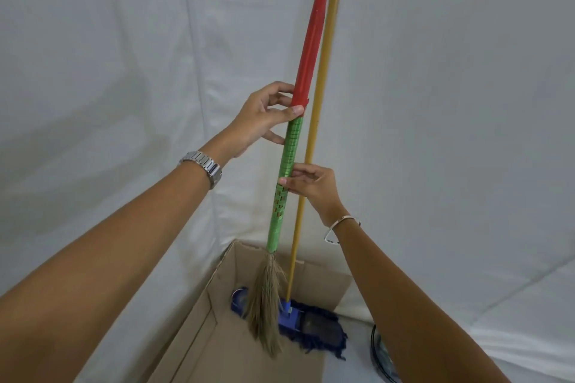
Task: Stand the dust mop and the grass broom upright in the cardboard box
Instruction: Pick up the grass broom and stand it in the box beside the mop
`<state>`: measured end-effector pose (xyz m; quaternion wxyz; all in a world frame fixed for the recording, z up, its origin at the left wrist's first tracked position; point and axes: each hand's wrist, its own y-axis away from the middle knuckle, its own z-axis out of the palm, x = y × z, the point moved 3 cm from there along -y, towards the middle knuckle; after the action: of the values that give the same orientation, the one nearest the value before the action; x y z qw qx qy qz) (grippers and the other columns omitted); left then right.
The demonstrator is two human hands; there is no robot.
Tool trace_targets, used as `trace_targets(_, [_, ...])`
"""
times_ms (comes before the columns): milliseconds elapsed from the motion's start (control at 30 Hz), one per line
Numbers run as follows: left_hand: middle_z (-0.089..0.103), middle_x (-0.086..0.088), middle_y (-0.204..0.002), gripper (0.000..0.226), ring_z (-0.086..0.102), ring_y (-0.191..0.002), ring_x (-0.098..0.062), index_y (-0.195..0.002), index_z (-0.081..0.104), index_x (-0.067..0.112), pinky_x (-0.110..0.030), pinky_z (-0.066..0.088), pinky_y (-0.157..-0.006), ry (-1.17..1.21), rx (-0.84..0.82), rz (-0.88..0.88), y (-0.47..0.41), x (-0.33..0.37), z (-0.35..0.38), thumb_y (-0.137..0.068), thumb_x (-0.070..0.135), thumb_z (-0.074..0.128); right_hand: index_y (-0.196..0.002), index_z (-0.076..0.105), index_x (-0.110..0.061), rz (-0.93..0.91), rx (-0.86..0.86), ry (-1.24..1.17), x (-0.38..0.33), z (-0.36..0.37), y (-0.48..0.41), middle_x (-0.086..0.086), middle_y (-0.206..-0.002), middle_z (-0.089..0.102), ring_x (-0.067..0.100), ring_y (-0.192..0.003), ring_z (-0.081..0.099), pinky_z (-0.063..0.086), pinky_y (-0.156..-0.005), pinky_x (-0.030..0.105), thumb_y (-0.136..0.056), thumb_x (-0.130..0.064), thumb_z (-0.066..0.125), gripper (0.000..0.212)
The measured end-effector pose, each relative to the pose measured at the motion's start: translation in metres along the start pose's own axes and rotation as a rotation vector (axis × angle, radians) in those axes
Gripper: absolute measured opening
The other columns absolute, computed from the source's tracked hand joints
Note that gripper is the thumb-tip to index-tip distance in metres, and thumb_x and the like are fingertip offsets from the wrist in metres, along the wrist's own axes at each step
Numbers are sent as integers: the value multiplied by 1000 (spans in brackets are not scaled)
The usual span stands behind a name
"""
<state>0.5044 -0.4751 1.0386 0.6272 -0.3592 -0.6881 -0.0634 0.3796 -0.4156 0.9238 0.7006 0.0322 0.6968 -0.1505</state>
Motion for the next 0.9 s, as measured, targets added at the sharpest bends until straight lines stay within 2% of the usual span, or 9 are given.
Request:
trace_targets(100, [64,-3,-104,22,64,-101,-15,-106,55,27,-40,61,-64,-2,48,-38,-4,-27,-19,-87,19,62,-88,71,-3,34,-8,5,27,15,-23,9,-77,69,24,-72,67,59,-79,39,-67,7,77,24])
trace_targets(167, [64,-6,-107,23,64,-102,-16,-109,56,25,-38,61,-64,14,93,-61,-6,-51,-30,-87,19,62,-84,72,-9,43,-21,23,46,23,-39,7,-76,70,21,-70,68,60,-78,38,-66,4,78,23])
trace_targets(300, [62,-16,-115,30,65,-102,-19,-115,56,18,-42,61,-67,54,128,-141,-11,-111,-54,-86,16,64,-87,74,-11,49,4,100,103,41,-67,12,-80,72,24,-74,69,58,-78,40,-66,-1,80,23])
trace_targets(433, [65,3,-98,29,69,-85,-8,-107,58,20,-36,61,-62,114,148,-204,-20,-177,-70,-81,12,68,-92,72,-10,94,-3,154,163,57,-92,19,-92,72,36,-88,69,55,-85,47,-70,2,76,26])
trace_targets(500, [66,7,-94,29,69,-82,-7,-105,58,20,-35,61,-61,138,167,-241,-25,-216,-79,-79,11,69,-96,71,-4,139,-17,181,196,68,-109,19,-94,72,33,-87,69,55,-85,47,-71,5,74,27])
trace_targets(633, [69,7,-91,28,70,-81,-10,-98,61,22,-30,60,-60,211,194,-304,-33,-288,-97,-76,9,72,-93,71,-4,220,-81,195,254,83,-143,7,-83,71,9,-71,68,55,-76,32,-70,10,73,26])
trace_targets(733, [69,5,-93,29,70,-84,-13,-98,62,24,-35,61,-67,194,187,-337,-38,-334,-106,-75,10,73,-91,72,-1,252,-105,234,292,93,-165,11,-86,72,13,-73,68,57,-75,26,-70,10,73,25])
trace_targets(833, [68,4,-94,28,69,-83,-9,-96,62,24,-28,60,-66,184,197,-329,-47,-372,-114,-76,8,72,-92,72,-2,251,-105,310,322,102,-189,12,-89,72,17,-77,68,57,-82,27,-70,7,74,23])
trace_targets(900, [68,5,-95,27,68,-85,-7,-96,61,23,-27,59,-71,127,202,-291,-54,-392,-119,-77,6,70,-93,73,-6,228,-91,407,335,108,-202,11,-90,74,17,-79,68,53,-80,14,-70,1,76,24])
